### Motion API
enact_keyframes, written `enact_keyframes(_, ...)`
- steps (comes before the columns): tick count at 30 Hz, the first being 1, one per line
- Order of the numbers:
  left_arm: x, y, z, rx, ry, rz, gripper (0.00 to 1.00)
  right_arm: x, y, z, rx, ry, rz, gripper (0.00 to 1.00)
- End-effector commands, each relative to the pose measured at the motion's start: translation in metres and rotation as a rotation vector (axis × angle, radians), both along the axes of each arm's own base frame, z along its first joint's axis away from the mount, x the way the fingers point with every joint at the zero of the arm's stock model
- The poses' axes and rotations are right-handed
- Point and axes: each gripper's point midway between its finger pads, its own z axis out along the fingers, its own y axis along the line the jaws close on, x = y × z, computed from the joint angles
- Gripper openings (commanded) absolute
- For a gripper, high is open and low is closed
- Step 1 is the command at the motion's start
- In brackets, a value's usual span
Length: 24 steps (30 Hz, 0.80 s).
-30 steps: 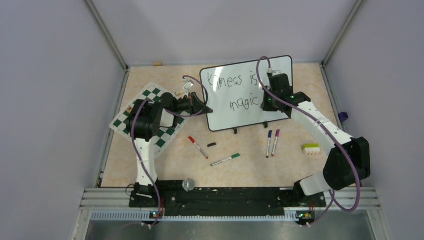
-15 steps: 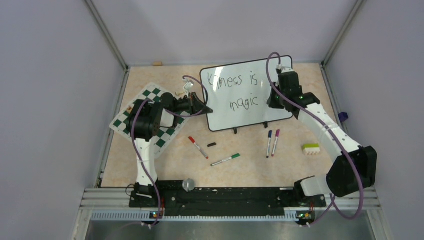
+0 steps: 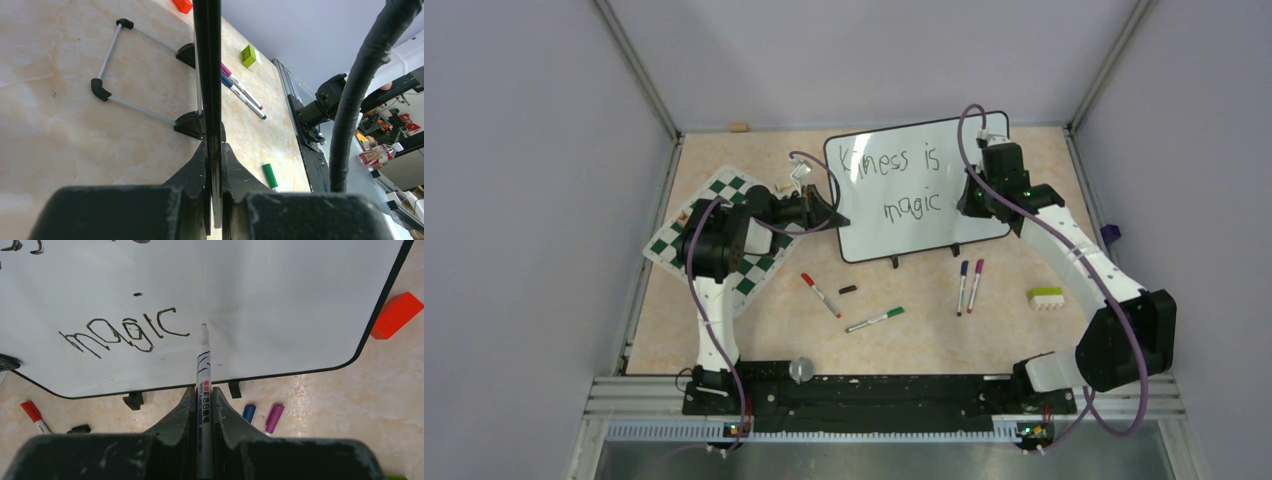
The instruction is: Write a sentence on the whiteboard
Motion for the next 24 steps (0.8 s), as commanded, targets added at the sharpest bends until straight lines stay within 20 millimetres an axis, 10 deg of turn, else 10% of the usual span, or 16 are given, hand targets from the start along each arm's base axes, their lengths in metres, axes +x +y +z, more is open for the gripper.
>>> enact_keyframes(1, -0.001, 0.000, 0.030, -0.024, -0.265, -0.026, 0.00, 0.006, 0.003, 0.002, 0.024, -0.015, 0.006, 0.00)
enact_keyframes(24, -0.003, 0.000, 0.031, -0.023, -0.271, -0.027, 0.00, 0.015, 0.003, -0.004, 0.018, -0.024, -0.008, 0.00)
